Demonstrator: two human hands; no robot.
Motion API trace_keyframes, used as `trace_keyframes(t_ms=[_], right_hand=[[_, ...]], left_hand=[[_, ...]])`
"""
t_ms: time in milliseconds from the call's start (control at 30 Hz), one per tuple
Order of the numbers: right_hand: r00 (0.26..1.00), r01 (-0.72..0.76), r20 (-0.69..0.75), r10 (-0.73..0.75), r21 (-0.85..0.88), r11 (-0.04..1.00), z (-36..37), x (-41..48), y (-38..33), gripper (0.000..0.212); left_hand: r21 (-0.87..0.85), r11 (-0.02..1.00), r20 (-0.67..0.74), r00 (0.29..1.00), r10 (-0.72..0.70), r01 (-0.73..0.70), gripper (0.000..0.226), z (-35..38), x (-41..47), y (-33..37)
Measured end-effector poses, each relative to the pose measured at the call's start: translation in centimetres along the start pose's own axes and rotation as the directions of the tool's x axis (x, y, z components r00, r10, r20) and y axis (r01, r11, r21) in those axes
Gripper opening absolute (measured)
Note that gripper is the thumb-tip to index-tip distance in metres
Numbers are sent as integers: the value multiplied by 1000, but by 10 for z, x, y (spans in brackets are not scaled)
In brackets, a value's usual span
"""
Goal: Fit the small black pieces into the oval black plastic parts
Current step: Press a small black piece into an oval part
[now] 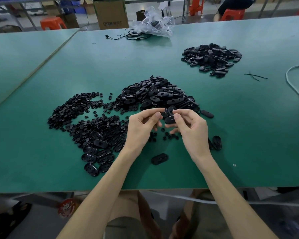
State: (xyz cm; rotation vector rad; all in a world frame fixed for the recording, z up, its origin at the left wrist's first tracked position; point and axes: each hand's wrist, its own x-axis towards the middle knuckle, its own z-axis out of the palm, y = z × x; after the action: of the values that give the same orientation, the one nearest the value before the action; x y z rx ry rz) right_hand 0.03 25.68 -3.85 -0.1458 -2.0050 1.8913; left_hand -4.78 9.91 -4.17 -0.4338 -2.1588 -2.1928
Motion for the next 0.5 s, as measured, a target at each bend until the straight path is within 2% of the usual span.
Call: trace_keyframes(t_ms=[200,500], right_hand=[[1000,7,-24,-8,-48,999,-1,-1,-1,18],[1000,29,-7,-29,-49,998,-1,-3,-4,12]], left_hand=[[38,999,24,1000,8,-9,12,2,-2,1],[86,996,4,1000,23,-24,4,3,-1,1]])
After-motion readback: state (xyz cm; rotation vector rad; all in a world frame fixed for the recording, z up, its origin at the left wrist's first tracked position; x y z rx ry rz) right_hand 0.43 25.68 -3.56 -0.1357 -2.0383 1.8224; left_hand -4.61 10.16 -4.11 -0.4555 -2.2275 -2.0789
